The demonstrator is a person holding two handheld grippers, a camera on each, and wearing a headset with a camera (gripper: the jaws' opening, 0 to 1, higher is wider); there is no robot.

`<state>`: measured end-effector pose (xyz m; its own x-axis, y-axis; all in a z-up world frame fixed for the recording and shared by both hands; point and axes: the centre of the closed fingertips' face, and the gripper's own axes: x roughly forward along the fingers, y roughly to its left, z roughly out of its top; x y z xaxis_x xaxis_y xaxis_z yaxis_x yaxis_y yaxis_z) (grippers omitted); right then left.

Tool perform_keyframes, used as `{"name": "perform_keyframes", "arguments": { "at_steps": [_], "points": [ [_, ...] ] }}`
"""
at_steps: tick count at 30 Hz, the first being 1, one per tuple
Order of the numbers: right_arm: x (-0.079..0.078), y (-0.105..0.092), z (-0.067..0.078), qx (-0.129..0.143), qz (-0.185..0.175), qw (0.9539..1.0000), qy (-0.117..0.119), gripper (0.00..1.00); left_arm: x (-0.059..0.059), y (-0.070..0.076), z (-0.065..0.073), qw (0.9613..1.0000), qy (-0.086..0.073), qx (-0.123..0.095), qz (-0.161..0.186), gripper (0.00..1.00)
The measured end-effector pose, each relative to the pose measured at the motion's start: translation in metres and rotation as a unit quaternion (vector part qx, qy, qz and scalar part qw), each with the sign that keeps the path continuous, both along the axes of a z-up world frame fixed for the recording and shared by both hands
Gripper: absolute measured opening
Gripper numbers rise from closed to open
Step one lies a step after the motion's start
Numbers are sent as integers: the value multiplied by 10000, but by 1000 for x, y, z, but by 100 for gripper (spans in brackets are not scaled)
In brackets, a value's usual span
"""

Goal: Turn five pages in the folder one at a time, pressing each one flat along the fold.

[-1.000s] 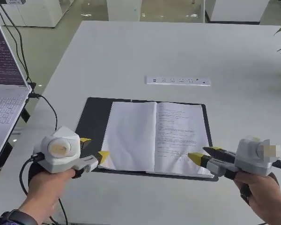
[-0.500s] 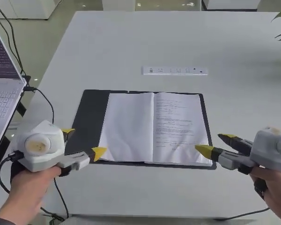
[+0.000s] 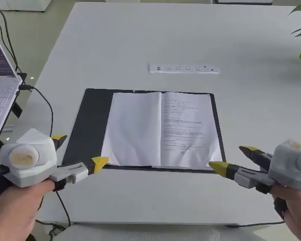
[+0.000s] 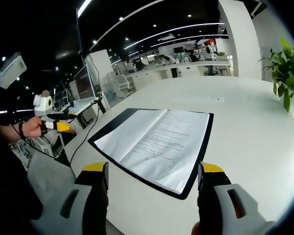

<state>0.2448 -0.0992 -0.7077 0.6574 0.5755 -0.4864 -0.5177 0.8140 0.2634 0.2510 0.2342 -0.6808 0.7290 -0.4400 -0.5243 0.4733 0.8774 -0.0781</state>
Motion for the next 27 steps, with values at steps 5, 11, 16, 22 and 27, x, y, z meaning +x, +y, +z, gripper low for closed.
{"name": "perform_keyframes", "arguments": {
  "at_steps": [5,11,16,22,27],
  "points": [
    [-2,-3,2,40,-117,9999,-5,76,0,-1,-2,10000,41,26,-50,80],
    [-4,-6,4,86,-205,9997,27,78,6,-7,2,9999,22,23,-101,80],
    [-8,-6,0,72,-171,9998,76,79,11,-16,3,9998,17,13,-187,80],
    [-15,-5,-3,46,-128,9998,137,79,13,-39,2,9991,48,31,-427,80],
    [-18,-10,0,58,-173,9998,117,79,17,-56,6,9983,30,11,-579,80]
  ]
}}
